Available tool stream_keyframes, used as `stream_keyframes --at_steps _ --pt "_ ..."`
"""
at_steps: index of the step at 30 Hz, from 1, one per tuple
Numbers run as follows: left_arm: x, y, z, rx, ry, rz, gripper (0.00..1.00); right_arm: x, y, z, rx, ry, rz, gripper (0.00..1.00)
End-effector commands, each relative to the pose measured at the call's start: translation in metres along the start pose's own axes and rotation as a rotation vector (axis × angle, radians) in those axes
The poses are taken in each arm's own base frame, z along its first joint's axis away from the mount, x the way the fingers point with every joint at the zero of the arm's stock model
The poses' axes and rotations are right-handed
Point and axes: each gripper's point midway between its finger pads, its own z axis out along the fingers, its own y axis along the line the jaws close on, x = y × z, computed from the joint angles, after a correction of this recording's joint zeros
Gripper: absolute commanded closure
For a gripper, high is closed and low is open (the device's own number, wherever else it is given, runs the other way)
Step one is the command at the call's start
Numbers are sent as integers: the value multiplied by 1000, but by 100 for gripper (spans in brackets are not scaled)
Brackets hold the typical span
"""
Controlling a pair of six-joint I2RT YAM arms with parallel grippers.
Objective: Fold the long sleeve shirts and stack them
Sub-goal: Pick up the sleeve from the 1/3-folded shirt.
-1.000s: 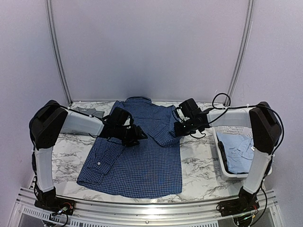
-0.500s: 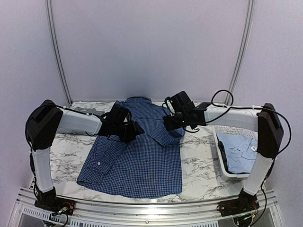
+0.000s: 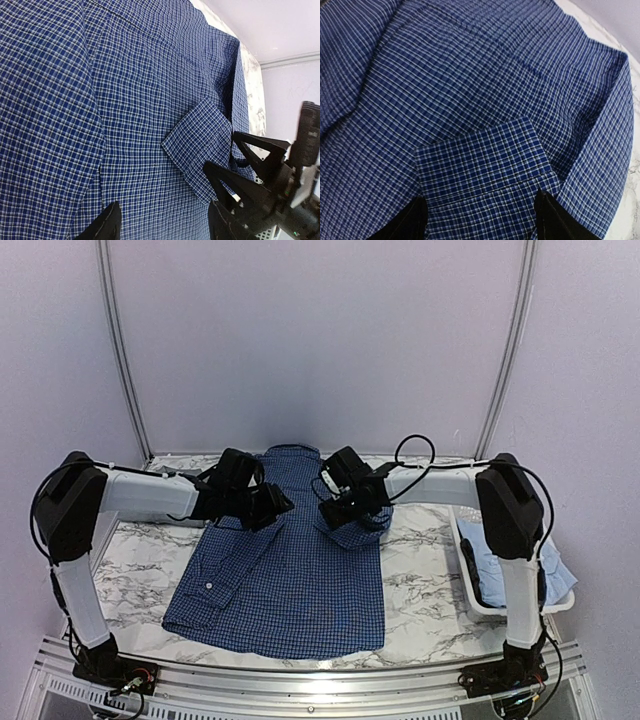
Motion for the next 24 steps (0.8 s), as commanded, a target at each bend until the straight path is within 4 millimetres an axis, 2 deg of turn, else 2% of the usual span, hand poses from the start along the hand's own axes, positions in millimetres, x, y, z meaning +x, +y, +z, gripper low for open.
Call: stream_keyframes --at_steps 1,4,6,16,20,24 --pt "-7 3 -16 -15 -25 19 39 7 -22 17 21 44 44 30" --pt "-7 5 -18 -18 -23 22 39 20 -26 27 9 68 60 31" --pt "-7 5 -18 -18 -22 24 39 27 -26 30 -3 78 75 38" --pt "-6 3 -16 -8 -10 30 39 30 -29 28 -44 71 105 92" --pt "-5 2 -16 0 -2 39 39 16 -30 14 -53 30 111 94" --pt "-3 -9 -14 44 26 80 38 -8 -25 -13 -111 -52 106 95"
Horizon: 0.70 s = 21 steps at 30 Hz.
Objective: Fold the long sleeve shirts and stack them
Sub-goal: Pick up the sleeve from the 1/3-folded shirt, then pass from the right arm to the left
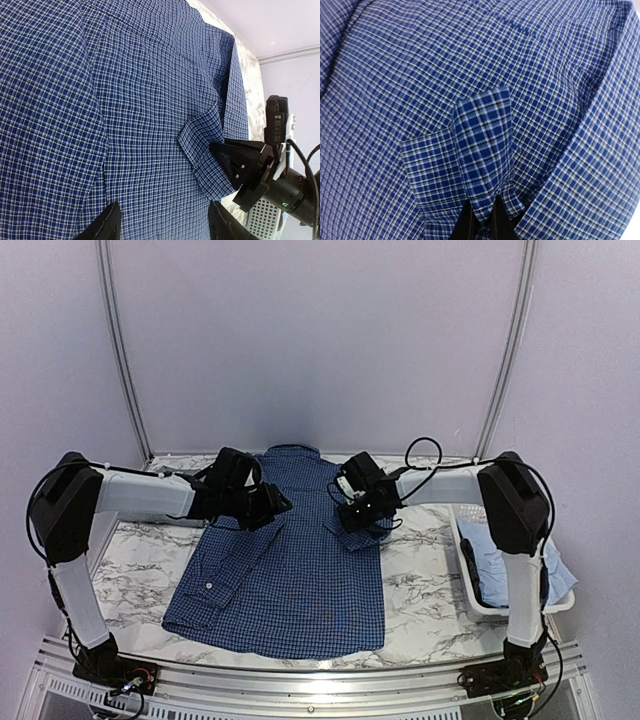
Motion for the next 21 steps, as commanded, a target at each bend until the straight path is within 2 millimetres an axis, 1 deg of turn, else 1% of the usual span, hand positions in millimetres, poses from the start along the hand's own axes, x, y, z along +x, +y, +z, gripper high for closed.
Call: stream_keyframes --at_steps 1,4,7,12,16,21 --pt "0 -17 -5 58 31 65 38 -48 10 -51 -91 -163 5 95" --pt "1 -29 -5 118 53 101 38 -58 20 -70 -154 -213 -22 95" --pt "3 -44 -6 187 75 144 36 -64 38 -86 -249 -244 -64 95" --pt "1 -69 -13 288 80 223 30 -65 61 -105 -383 -282 -135 95" --pt "1 -76 -15 320 85 257 29 -61 75 -112 -460 -293 -174 95" --pt "1 -74 -8 321 92 275 28 -61 86 -123 -520 -321 -198 95"
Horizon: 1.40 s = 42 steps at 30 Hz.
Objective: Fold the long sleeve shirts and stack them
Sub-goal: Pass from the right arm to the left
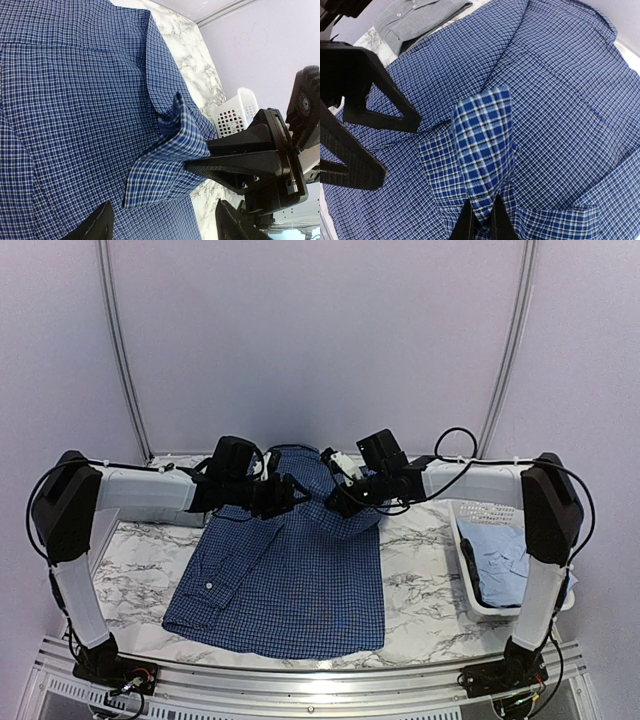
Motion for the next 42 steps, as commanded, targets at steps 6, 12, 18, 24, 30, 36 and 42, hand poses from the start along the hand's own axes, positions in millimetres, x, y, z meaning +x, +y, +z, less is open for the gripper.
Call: stream_keyframes --at_steps 6,12,18,24,30,36,42 --pt "-14 -14 12 80 -3 78 25 -20 36 -16 -141 -73 -75 95" --pt "-22 -15 18 82 -13 50 25 -16 38 -17 -142 -69 -99 95" --pt "-16 -9 25 73 6 1 41 -15 41 -16 -139 -70 -102 94" --pt "-13 -5 21 51 1 -19 77 -16 38 -15 -117 -70 -91 84" --pt "-31 -5 8 -10 -54 12 100 -24 22 -29 8 -78 -19 56" --pt "-66 -2 -18 -99 -146 54 100 5 -11 -55 193 -11 175 49" --pt "-103 -3 -49 -179 -245 105 100 59 -10 -70 227 73 302 50"
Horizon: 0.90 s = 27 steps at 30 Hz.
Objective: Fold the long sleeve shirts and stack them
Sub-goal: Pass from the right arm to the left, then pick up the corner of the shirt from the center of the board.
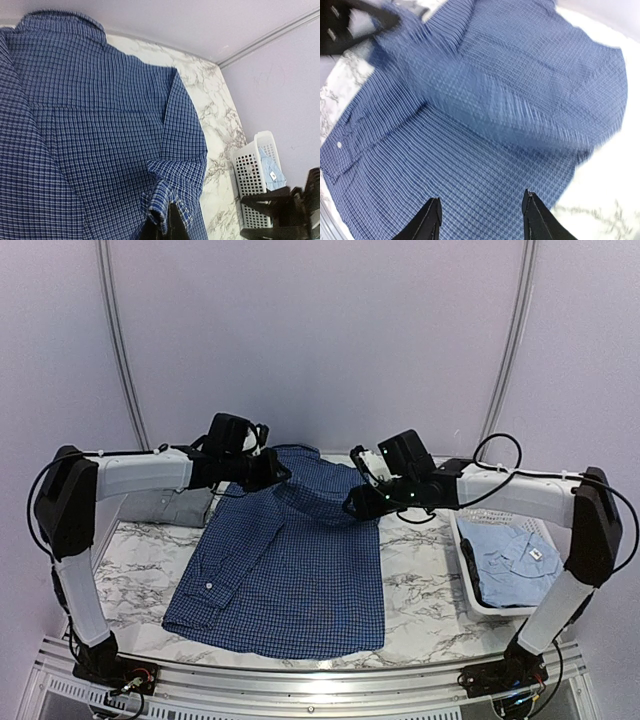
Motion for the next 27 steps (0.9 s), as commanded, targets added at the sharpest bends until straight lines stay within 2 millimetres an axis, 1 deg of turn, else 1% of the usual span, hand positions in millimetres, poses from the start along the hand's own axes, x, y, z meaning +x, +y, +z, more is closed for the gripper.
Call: stream_keyframes --at_steps 1,4,7,9,12,16,18,27 --pt "-51 -12 -39 -61 -130 80 100 48 -17 -9 85 105 122 50" --pt "-72 -16 -53 -83 -180 109 100 73 -18 -16 98 151 158 52" --pt "-89 -17 -65 -106 -226 137 100 101 -8 -20 68 194 199 53" --pt "-98 -18 -73 -116 -252 147 100 120 2 -22 54 224 212 54" --pt "-109 -18 -82 -125 -282 151 100 150 7 -23 63 276 249 56" --pt "-122 -17 -95 -127 -315 153 100 175 13 -27 83 316 272 58" --pt "-127 -17 -99 -120 -319 151 100 186 20 -30 76 334 282 61" --pt "-138 -14 -109 -120 -335 150 100 236 53 -56 55 444 317 68"
